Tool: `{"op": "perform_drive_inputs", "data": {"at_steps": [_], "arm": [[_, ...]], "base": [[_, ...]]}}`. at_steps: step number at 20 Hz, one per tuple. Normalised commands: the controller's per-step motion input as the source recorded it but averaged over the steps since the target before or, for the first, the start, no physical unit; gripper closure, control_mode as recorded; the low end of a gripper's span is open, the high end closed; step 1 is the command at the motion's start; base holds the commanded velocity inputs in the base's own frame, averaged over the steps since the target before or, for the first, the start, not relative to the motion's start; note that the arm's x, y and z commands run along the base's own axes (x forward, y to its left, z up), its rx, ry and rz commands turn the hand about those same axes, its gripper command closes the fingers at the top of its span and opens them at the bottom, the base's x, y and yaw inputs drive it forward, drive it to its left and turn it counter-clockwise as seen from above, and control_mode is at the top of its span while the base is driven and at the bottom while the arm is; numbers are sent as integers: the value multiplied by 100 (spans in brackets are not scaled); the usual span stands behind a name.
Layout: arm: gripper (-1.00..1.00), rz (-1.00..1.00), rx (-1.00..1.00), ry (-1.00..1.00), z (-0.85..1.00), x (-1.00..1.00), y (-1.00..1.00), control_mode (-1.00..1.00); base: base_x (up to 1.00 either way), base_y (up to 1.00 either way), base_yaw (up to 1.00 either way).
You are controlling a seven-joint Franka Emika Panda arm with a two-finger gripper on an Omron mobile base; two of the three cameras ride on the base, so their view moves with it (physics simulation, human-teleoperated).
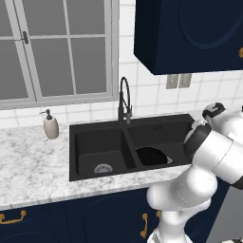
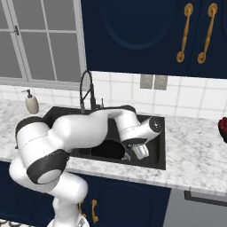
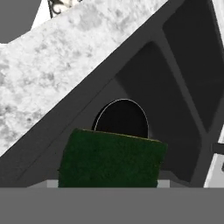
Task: Pick the pan and sponge and place them into the sink. Then turn on the water.
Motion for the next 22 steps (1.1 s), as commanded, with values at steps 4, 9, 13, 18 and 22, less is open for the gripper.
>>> {"op": "perform_drive_inputs", "data": {"at_steps": [4,9,13,18,22], "arm": [[100,12,-12,5,11,22,51,-100],[100,6,-11,12,1,26,50,-100],[100,5,-10,10,-1,30,54,-100],[100,8,-5,16,-14,33,37,-100],[100,6,-3,17,-42,29,30,-100]], "base": [[0,0,0],[0,0,0],[0,0,0],[0,0,0],[0,0,0]]}}
